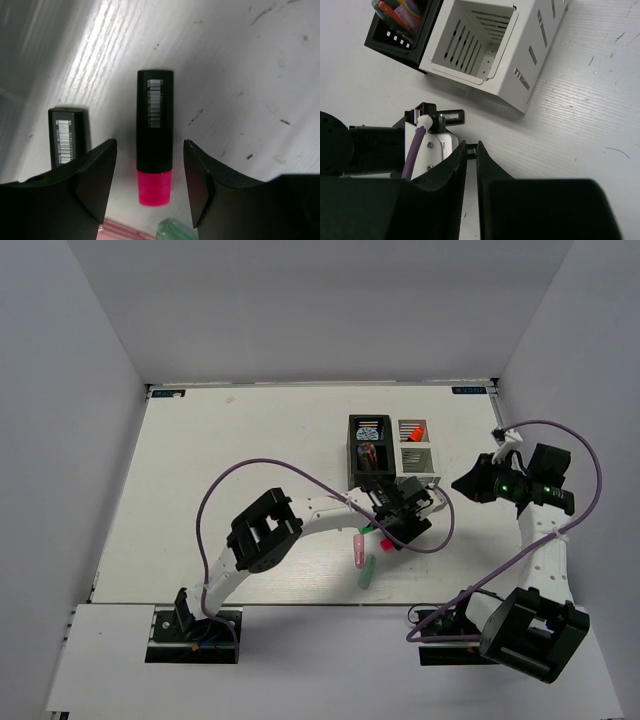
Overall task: Sort the stationery into containers
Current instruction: Pick up the pen from the center of the board.
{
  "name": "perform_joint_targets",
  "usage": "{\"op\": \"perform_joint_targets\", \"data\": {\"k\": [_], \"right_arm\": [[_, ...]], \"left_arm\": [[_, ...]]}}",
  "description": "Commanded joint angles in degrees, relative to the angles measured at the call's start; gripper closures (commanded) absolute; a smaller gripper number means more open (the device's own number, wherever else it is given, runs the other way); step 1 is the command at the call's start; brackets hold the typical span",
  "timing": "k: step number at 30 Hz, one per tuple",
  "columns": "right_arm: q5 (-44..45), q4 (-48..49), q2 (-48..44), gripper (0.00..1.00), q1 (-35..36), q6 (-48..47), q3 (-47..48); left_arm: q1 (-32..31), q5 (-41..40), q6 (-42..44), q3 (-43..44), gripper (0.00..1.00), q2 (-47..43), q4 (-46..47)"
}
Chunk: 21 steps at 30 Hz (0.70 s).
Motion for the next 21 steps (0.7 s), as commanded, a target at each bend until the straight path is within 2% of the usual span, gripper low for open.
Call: {"op": "perform_joint_targets", "data": {"k": [1, 5, 9, 14, 21], "right_arm": [[-3.27, 0.63, -0.9, 0.84, -1.37, 0.49, -0.82], [-5.12, 0.63, -1.07, 0.84, -2.51, 0.75, -0.91], [-6.53, 0.28, -1.34, 0.83, -3.91, 1.01, -0.83], [-8.99, 0.1, -1.51, 0.83, -5.24, 1.28, -0.82], [-11.63, -0.43, -1.69, 0.81, -7.26, 1.37, -0.74]], "left_arm": [[0.15, 1.58, -0.6, 2.37, 0.34, 0.21, -0.29], [0.06, 0.53, -0.6, 2.9, 0.37, 1.79, -1.34], [-0.2, -1.23, -0.25, 3.17, 0.5, 2.85, -3.8], [-1.43, -5.35, 1.33, 1.5, 0.5, 3.46, -8.11], [-2.22, -5.71, 0.72, -4.12, 0.51, 3.2, -11.0]]}}
